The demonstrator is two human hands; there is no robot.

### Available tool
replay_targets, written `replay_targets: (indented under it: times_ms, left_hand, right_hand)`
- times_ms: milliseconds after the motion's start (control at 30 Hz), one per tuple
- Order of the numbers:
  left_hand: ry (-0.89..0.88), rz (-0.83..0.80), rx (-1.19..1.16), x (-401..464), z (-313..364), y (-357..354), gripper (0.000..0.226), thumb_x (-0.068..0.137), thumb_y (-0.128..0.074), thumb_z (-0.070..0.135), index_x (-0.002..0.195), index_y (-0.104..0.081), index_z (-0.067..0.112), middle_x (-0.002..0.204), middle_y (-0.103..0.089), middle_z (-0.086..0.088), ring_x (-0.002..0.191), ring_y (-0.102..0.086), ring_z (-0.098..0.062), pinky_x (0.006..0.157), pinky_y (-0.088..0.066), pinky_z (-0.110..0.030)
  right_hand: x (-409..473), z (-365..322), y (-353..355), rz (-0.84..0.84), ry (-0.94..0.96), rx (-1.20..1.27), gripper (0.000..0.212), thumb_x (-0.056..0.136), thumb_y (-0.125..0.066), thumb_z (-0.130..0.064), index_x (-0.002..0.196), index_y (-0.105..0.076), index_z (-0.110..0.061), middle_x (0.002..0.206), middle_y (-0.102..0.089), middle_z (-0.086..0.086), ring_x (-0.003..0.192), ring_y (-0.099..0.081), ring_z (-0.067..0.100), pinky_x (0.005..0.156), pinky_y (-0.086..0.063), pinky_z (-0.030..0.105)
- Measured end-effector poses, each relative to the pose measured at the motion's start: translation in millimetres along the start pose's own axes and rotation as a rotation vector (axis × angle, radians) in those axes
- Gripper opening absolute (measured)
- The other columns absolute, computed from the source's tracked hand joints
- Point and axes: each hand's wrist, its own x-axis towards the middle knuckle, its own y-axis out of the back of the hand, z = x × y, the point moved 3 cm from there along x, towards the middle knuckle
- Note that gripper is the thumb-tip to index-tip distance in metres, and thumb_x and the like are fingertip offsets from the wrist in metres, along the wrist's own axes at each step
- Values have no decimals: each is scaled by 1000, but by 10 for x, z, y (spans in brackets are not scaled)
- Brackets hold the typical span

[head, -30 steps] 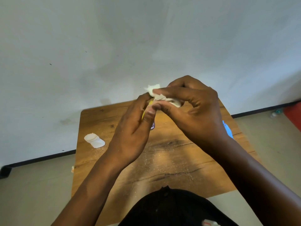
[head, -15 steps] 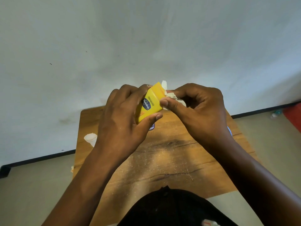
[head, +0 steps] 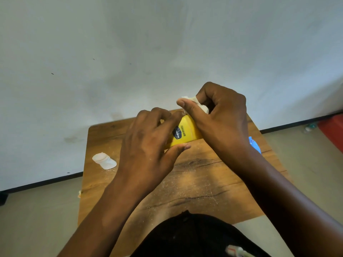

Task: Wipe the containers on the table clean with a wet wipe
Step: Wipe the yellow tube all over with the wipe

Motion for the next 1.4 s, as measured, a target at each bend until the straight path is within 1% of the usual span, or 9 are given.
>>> replay_targets:
  times_ms: [100,200,333,433,600,800,1033,1233,1400]
  left_hand:
    - [17,43,-56,-16,-49,2,57,88,-70,58,135,-60,28,118,-60,3,103,-48,-15,74,-49,-40]
    - [107,70,-113,-27,-146,-25,58,89,-63,61,138,-59,30,117,-58,6,104,-49,-13,77,-48,-34]
    - [297,139,-260,-15,-298,-64,59,89,-66,62,140,-58,32,120,-59,9,109,-51,-7,85,-44,-19]
    - [278,122,-384,-20,-285,-93,56,89,-73,53,140,-58,34,117,-60,12,109,-57,-5,89,-51,-30]
    - [193,74,-470,6,-159,-109,54,93,-71,48,143,-55,35,120,-61,19,115,-59,-3,92,-53,-31]
    - [180,101,-542,-15,-224,-70,49,96,-67,42,143,-55,32,128,-65,17,119,-62,-8,95,-55,-38]
    - [64,4,-527,-52,-146,-68,52,94,-65,48,140,-42,55,129,-51,43,124,-52,10,94,-44,-8]
    - [310,79,-890,-19,-220,-204,46,97,-67,26,141,-57,27,132,-69,13,124,-63,-4,103,-53,-27]
    - [500,-18,-1492,-70,-375,-236,52,99,-54,34,144,-54,8,137,-65,-17,124,-65,-39,102,-54,-56]
  right_hand:
    - [-140,-10,-31,51,161,-75,32,94,-81,-37,77,-59,-21,71,-52,-10,61,-44,4,58,-32,13]
    - [-250,125,-54,6,236,-69,33,93,-82,-34,74,-65,-14,66,-53,-7,59,-45,12,57,-34,25]
    - [-276,283,-1,-156,-22,88,24,90,-81,-42,76,-76,-23,66,-67,-8,61,-60,14,53,-45,33]
    - [-166,292,86,-126,-150,225,18,95,-76,-35,94,-82,-17,84,-78,-1,74,-71,19,67,-58,43]
    - [-53,140,50,-178,-9,281,27,102,-66,-6,125,-77,-15,114,-78,-5,106,-73,8,90,-61,24]
    - [-241,97,6,-122,264,121,31,98,-66,4,124,-77,-9,110,-78,2,100,-72,10,83,-56,19]
    - [-104,107,97,-121,265,124,29,97,-69,4,119,-80,-12,106,-77,2,98,-71,9,81,-54,15]
    - [-200,114,8,-206,146,329,26,96,-71,4,117,-80,-9,105,-80,0,98,-76,15,81,-64,35]
    - [-234,201,-39,-141,6,459,24,96,-74,3,118,-79,-5,108,-81,2,100,-78,18,85,-65,45]
